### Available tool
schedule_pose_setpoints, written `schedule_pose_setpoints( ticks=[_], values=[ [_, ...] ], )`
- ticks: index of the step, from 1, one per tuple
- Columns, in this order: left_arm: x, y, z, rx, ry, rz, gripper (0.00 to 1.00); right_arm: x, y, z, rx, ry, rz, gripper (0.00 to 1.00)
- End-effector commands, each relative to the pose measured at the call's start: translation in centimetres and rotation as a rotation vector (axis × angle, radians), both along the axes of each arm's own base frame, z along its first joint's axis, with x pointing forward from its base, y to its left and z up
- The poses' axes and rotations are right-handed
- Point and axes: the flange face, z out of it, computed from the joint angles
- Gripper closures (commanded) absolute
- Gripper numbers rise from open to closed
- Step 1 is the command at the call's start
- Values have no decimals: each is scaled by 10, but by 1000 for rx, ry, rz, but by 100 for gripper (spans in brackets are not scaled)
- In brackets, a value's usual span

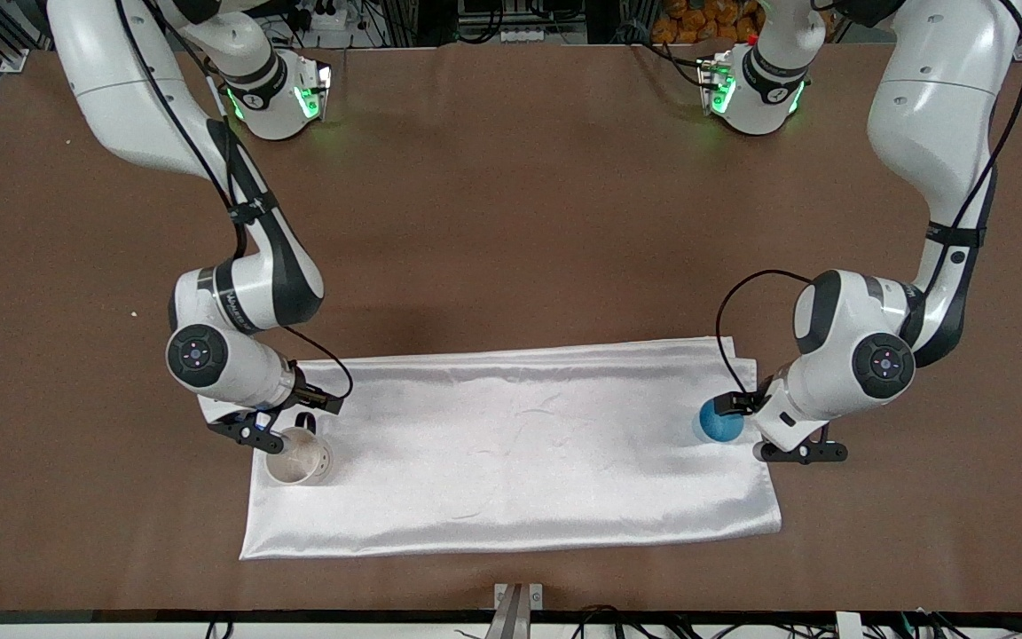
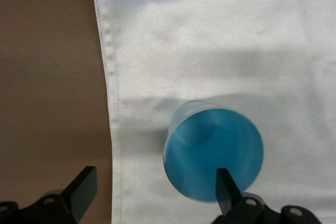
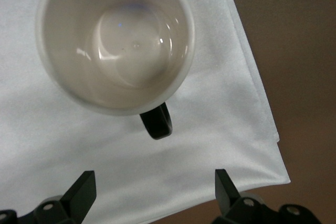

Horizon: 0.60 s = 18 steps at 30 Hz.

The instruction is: Place blue cup into white mug on table

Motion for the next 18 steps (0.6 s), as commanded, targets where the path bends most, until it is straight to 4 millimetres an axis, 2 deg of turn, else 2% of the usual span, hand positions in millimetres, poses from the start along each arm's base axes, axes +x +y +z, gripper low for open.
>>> schedule_pose_setpoints(
  ticks=[1, 7, 16, 18],
  values=[
    [0, -1, -7, -4, -1, 20, 4, 11, -5, -8, 28, 3, -44, 1],
    [0, -2, -8, -6, -7, 18, 10, 21, -3, -9, 32, -12, -46, 1],
    [0, -2, -13, -6, 0, 20, 29, 36, 1, -13, 43, -35, -72, 2],
    [0, -2, -14, -6, 0, 20, 30, 37, 4, -15, 45, -44, -96, 2]
  ],
)
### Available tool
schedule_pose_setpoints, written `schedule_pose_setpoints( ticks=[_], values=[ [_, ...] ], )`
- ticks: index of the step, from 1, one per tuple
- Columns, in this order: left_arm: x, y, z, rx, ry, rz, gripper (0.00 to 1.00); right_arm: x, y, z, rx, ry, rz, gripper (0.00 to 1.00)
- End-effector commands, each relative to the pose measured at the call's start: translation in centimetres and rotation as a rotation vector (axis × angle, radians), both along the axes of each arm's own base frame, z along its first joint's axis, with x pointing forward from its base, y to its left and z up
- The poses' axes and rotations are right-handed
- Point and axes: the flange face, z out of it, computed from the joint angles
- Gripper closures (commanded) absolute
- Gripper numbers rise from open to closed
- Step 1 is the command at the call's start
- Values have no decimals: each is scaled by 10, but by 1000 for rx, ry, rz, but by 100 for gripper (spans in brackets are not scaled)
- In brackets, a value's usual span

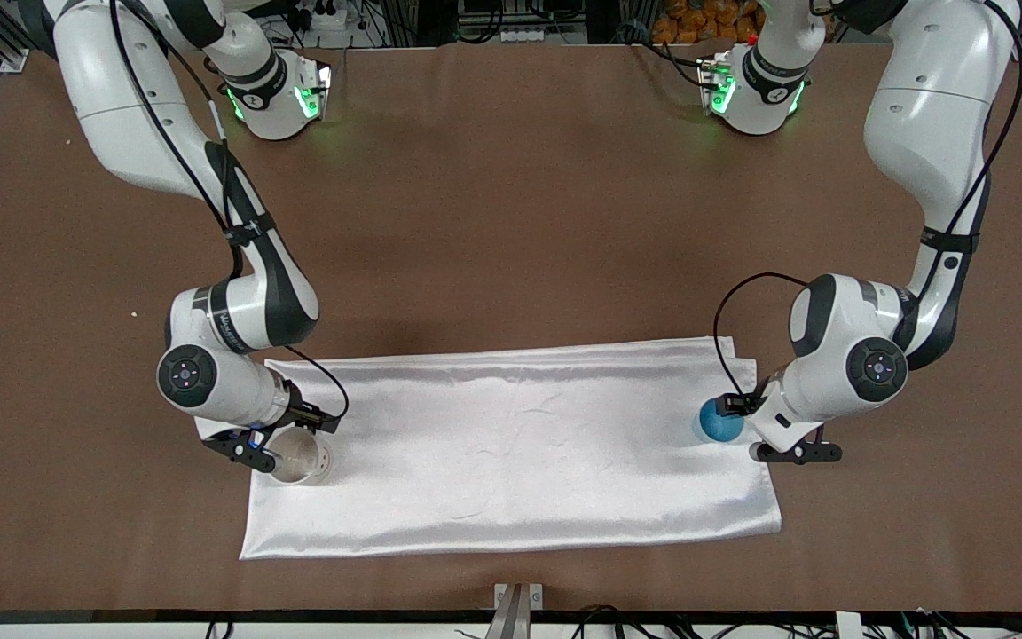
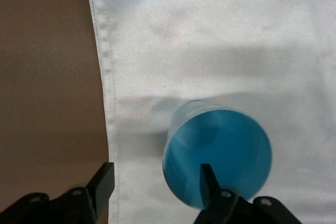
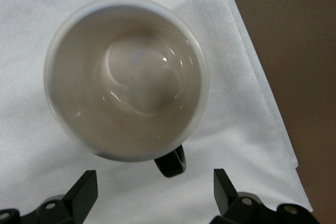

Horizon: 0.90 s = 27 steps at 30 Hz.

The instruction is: Place blue cup into white mug on table

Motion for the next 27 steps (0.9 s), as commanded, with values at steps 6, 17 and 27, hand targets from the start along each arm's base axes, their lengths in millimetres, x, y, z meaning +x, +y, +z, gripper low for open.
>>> schedule_pose_setpoints(
  ticks=[6, 17, 27],
  values=[
    [0, -2, -5, -5, -7, 19, 39, 17, 12, -12, 31, -67, -71, 2],
    [0, -2, -5, -5, -7, 19, 67, 16, 13, -19, 28, -61, -72, 63],
    [0, -2, -4, -3, -5, 56, 100, 16, 13, -19, 30, -64, -61, 95]
  ],
)
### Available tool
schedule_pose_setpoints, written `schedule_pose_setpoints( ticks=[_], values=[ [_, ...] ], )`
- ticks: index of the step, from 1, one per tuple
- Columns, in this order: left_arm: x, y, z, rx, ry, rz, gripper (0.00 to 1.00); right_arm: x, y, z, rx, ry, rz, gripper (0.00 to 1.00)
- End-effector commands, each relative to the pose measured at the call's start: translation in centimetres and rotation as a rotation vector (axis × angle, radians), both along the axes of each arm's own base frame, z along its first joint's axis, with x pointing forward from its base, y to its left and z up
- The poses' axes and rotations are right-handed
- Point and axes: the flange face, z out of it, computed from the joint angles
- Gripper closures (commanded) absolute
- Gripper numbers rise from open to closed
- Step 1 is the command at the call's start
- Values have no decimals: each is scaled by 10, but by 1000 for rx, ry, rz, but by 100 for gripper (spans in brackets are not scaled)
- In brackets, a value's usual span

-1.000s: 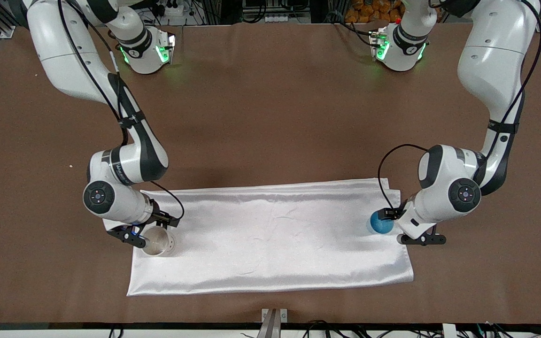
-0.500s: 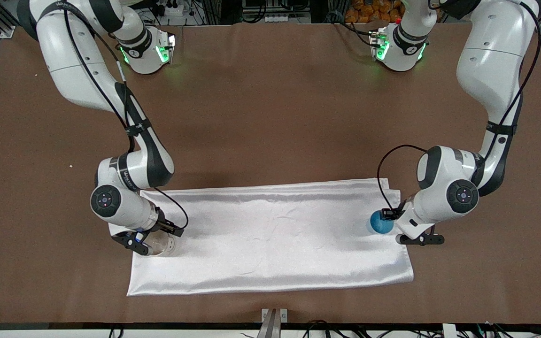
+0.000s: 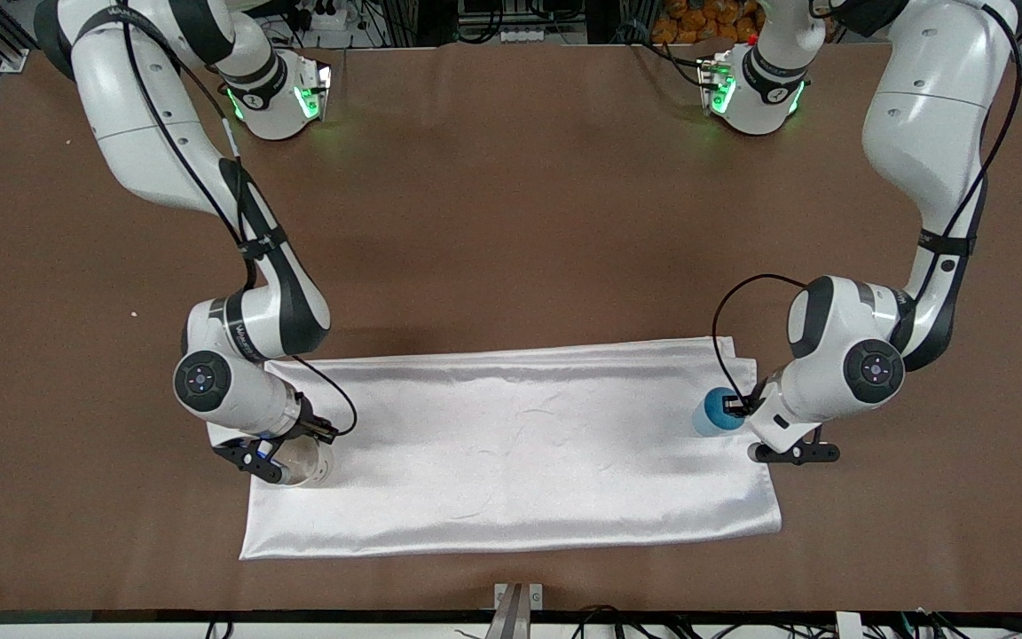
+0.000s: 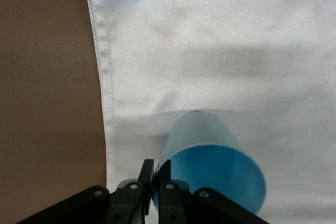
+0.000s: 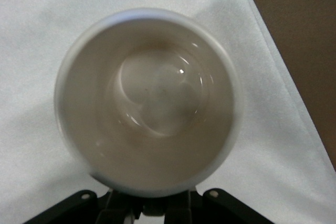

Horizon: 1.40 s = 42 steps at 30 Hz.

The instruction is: Place blue cup into white mug on table

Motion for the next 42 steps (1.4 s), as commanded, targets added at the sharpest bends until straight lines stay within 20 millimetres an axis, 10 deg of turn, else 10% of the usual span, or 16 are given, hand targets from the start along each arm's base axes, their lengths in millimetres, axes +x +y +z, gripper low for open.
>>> schedule_pose_setpoints(
  ticks=[1, 10, 30, 42],
  values=[
    [0, -1, 1, 0, -5, 54, 100, 5, 3, 0, 15, -5, -11, 95],
    [1, 1, 4, 0, -8, 70, 100, 5, 10, 9, 19, -15, 6, 100],
    [8, 4, 50, -2, -72, 72, 100, -65, 151, 93, 23, 14, 387, 100],
    [-4, 12, 114, 15, -65, 78, 100, -126, 155, 125, 28, 42, 433, 100]
  ],
)
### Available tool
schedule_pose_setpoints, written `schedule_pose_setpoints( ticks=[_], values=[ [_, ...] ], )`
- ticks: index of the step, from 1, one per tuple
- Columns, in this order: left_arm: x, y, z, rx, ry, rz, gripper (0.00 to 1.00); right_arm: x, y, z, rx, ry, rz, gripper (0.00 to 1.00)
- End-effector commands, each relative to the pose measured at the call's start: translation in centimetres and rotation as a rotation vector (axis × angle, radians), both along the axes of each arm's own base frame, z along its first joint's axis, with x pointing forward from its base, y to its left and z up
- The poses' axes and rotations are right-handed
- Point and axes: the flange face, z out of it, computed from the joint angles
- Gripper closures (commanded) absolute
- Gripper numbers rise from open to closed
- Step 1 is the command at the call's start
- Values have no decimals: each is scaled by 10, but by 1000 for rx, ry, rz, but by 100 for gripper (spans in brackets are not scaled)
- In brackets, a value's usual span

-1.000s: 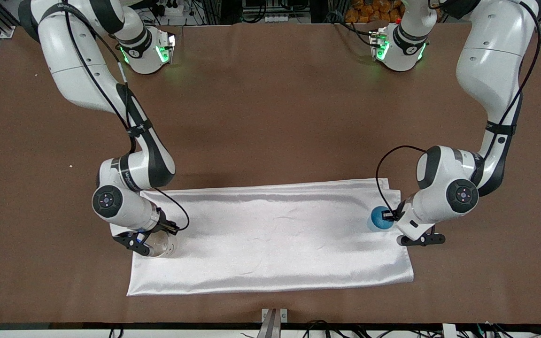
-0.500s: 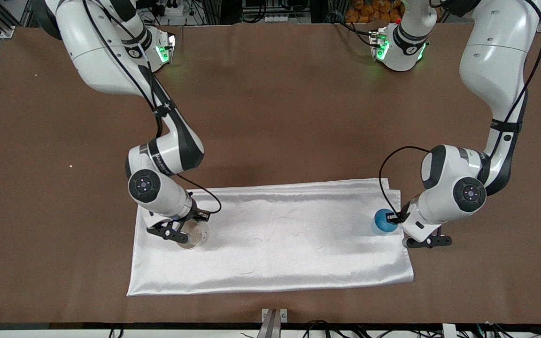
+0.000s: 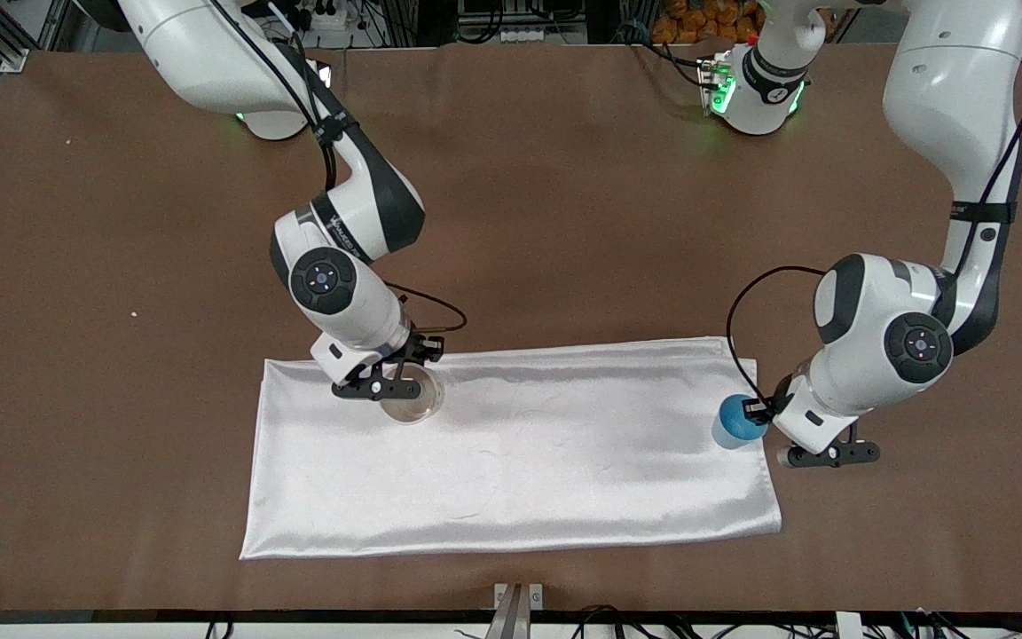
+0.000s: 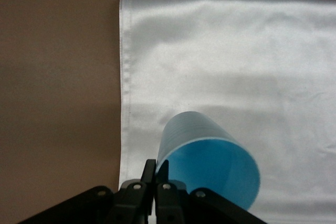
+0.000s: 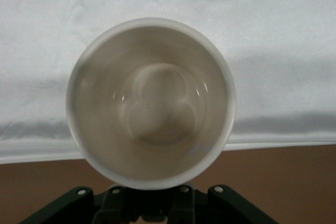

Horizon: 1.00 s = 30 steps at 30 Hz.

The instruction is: Place blue cup into white mug on table

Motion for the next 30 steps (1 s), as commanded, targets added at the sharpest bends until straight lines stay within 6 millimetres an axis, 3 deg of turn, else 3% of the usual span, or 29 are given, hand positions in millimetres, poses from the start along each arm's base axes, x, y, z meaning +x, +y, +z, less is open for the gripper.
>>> schedule_pose_setpoints(
  ticks=[1, 7, 17, 23, 30],
  values=[
    [-13, 8, 39, 17, 19, 25, 100, -39, -23, 15, -13, 18, 27, 100],
    [-18, 8, 61, 23, 15, 20, 100, -77, -25, 17, -3, 1, 53, 100],
    [-29, -2, 96, 32, 11, 4, 100, -140, -4, -18, 63, -100, 60, 100],
    [-38, -7, 114, 40, 27, -7, 100, -150, 6, -23, 64, -108, 73, 100],
    [-42, 1, 117, 51, 51, -3, 100, -155, 12, -30, 21, -128, 129, 100]
  ],
)
